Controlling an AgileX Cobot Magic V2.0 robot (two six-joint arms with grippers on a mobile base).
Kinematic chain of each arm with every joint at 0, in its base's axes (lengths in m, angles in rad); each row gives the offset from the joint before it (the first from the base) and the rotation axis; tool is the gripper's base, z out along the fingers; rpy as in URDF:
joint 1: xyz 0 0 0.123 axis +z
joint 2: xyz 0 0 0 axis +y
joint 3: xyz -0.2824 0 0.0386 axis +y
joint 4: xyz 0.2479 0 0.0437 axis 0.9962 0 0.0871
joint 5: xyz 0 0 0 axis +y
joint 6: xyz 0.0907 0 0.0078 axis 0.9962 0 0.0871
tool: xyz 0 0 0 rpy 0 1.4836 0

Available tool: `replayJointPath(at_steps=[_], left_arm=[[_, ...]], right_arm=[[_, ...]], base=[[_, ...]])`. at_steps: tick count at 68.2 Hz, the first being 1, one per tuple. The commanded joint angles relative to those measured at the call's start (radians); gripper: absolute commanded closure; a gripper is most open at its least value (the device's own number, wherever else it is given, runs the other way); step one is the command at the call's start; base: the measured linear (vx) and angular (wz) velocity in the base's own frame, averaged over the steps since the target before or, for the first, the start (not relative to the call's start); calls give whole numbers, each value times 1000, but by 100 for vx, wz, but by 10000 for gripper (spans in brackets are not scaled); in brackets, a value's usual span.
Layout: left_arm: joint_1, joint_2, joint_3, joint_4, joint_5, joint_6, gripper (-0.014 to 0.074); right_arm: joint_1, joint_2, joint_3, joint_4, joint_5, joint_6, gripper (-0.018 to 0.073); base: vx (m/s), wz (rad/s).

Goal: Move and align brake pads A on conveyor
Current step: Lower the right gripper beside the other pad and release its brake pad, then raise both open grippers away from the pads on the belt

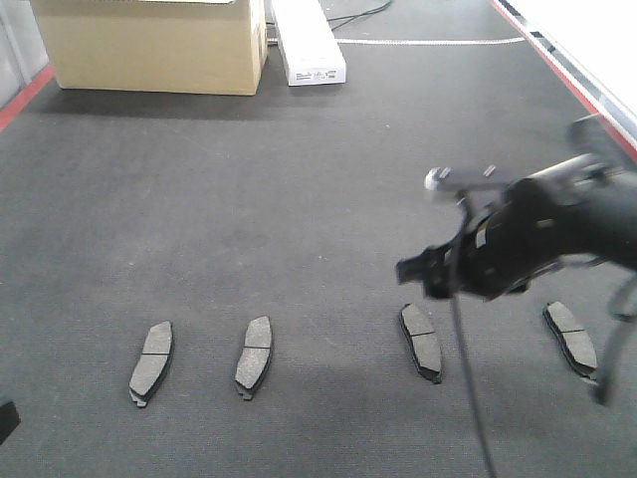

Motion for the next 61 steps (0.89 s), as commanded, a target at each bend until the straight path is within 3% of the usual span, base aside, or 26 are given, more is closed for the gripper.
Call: replayJointPath(at_steps=[1,21,47,61], left_arm=[[-5,7,-26,-4,-69,-1,150],[-5,7,-26,-4,-69,-1,150],[-5,7,-26,-4,-68,-3,150],[-5,7,-26,-4,-69,-3,150]], right_arm=[[-1,-147,27,-39,-42,-7,120],[-1,-545,228,-100,-80,-9,120],[-1,-1082,509,-108,-139,-31,120],[-1,-1335,647,-88,-186,-123,137]], base=[[0,0],[0,0],[0,0],[0,0]])
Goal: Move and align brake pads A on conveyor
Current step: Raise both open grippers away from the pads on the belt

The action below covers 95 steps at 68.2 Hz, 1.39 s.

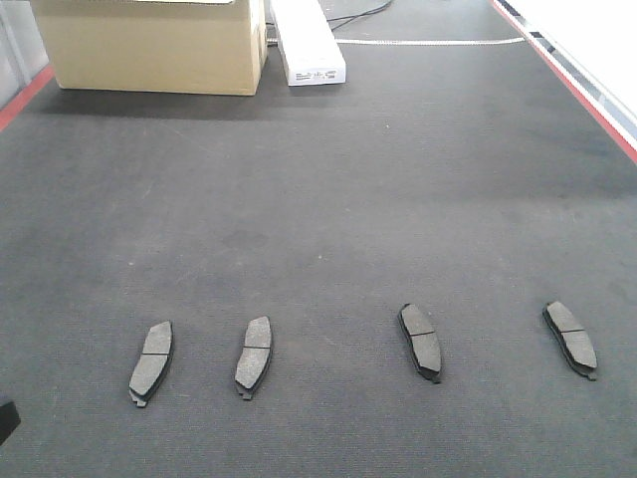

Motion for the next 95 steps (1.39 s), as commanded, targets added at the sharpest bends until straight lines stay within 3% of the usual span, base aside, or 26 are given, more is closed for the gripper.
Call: replayJointPath(at_steps=[1,25,29,39,40,90,95], left_arm=[[-5,7,-26,-4,-69,-3,150],[-5,7,-26,-4,-68,-3,178],[-5,7,-26,-4,-69,-3,248],[-5,7,-26,-4,-77,-3,593],[-5,7,-26,-4,-79,-1,605],[-5,7,-26,-5,-68,-1,602],[-5,7,-26,49,-74,39,603]], right_arm=[[-1,-86,34,-2,-107,-48,139],[-1,-276,217,-8,-290,-56,193],[-1,-276,218,-8,-282,-56,253],[-1,-276,218,-8,-282,-56,581],[-1,-276,218,-8,-282,-55,578],[-1,-276,218,-9,-280,-55,571],[-1,-276,218,-9,-280,-55,571]], base=[[0,0],[0,0],[0,0],[0,0],[0,0],[0,0],[0,0]])
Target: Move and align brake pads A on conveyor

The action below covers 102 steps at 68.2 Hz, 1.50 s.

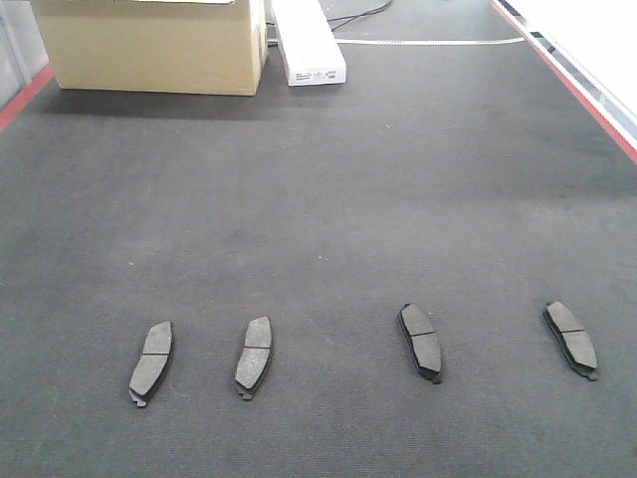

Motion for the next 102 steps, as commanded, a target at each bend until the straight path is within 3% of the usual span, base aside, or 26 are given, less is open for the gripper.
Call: replayJointPath(at_steps=[1,7,11,23,31,40,57,67,73,81,102], left_arm=[[-4,7,-26,57,-74,49,603],[11,6,-4,67,-87,113,603],[53,-2,35,57,-138,132,603],[307,-118,204,-39,-267,143,603],[387,-224,301,-31,-319,143,603],[406,-295,430,-26,-396,140,603],[406,-293,425,68,-382,143,603],[416,-293,425,50,-389,141,603],[466,-293,425,-1,-406,141,603],[526,-293,425,-3,-405,141,603],[531,-292,424,-3,-406,141,603]], right_arm=[[-1,13,-23,-12,-78,-12,571],[-1,13,-23,-12,-78,-12,571],[-1,13,-23,-12,-78,-12,571],[-1,13,-23,-12,-78,-12,571],[-1,13,-23,-12,-78,-12,571],[-1,13,-23,-12,-78,-12,571],[-1,13,-23,-12,-77,-12,571],[-1,13,-23,-12,-77,-12,571],[-1,13,-23,-12,-77,-12,571],[-1,13,-23,-12,-77,-12,571],[-1,13,-23,-12,-77,-12,571]], base=[[0,0],[0,0],[0,0],[0,0],[0,0],[0,0],[0,0],[0,0],[0,0],[0,0],[0,0]])
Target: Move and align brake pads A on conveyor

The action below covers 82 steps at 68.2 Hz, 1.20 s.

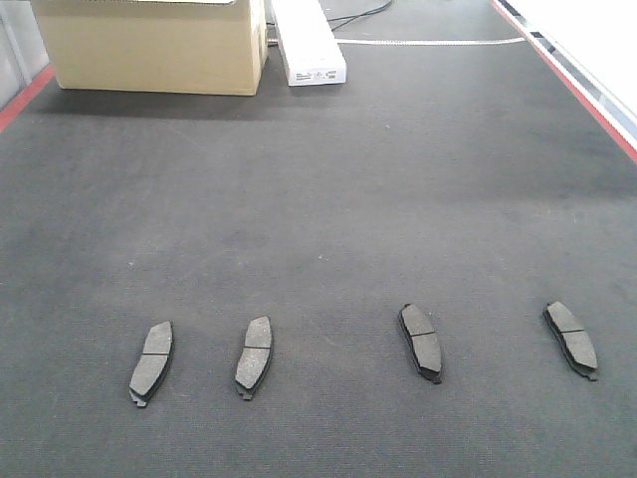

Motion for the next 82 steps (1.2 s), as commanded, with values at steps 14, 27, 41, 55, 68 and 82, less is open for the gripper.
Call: replayJointPath(at_steps=[14,27,41,55,68,82], left_arm=[[1,-14,17,-10,-83,0,603],[1,-14,17,-10,-83,0,603],[1,-14,17,-10,-83,0,603],[1,-14,17,-10,-83,0,603],[1,-14,17,-10,-83,0,603],[1,-14,17,-10,-83,0,603]], right_arm=[[-1,13,-24,-12,-75,-12,571],[-1,13,-24,-12,-75,-12,571],[-136,18,-23,-3,-82,-24,571],[-404,22,47,88,-140,-24,571],[-419,22,189,28,-310,-25,571],[-385,21,299,18,-435,-28,571]], base=[[0,0],[0,0],[0,0],[0,0],[0,0],[0,0]])
